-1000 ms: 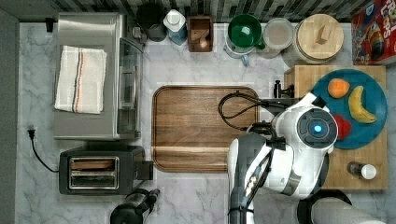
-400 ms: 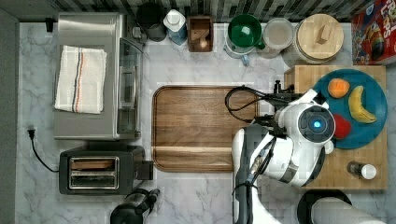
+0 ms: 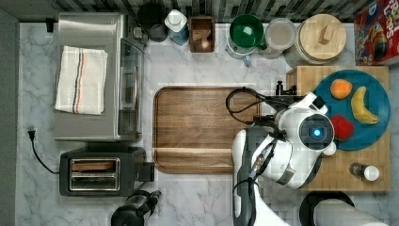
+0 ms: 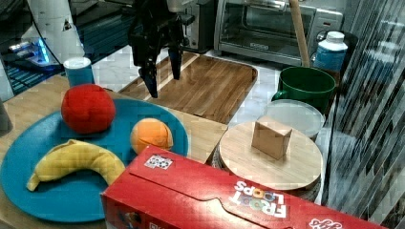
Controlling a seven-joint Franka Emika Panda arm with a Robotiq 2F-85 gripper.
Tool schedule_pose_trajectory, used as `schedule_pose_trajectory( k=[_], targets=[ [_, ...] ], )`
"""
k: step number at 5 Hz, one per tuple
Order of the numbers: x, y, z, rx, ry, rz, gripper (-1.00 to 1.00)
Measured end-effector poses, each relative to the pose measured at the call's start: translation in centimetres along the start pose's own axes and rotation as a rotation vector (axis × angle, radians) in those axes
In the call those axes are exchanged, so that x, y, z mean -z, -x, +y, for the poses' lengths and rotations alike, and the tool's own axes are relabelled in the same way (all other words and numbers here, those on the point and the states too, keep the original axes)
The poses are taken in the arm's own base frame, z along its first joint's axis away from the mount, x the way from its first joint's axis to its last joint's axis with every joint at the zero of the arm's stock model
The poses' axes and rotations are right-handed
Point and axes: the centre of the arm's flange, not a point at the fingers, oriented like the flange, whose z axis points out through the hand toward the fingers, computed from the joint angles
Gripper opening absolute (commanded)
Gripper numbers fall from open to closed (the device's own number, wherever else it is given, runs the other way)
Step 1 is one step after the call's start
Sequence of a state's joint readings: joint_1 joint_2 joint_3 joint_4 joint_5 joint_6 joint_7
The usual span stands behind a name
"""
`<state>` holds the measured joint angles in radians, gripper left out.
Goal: Open the drawer.
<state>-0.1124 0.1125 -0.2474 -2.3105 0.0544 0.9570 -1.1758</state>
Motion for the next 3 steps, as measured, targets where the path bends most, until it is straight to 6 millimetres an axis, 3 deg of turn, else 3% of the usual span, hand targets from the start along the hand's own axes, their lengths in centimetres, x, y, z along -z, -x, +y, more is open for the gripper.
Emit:
schedule_pose_trajectory(
  k=[3],
  targets=[
    [-1.32,0.76,-0.13,0.015,0.028,0.053,1.0]
  ],
)
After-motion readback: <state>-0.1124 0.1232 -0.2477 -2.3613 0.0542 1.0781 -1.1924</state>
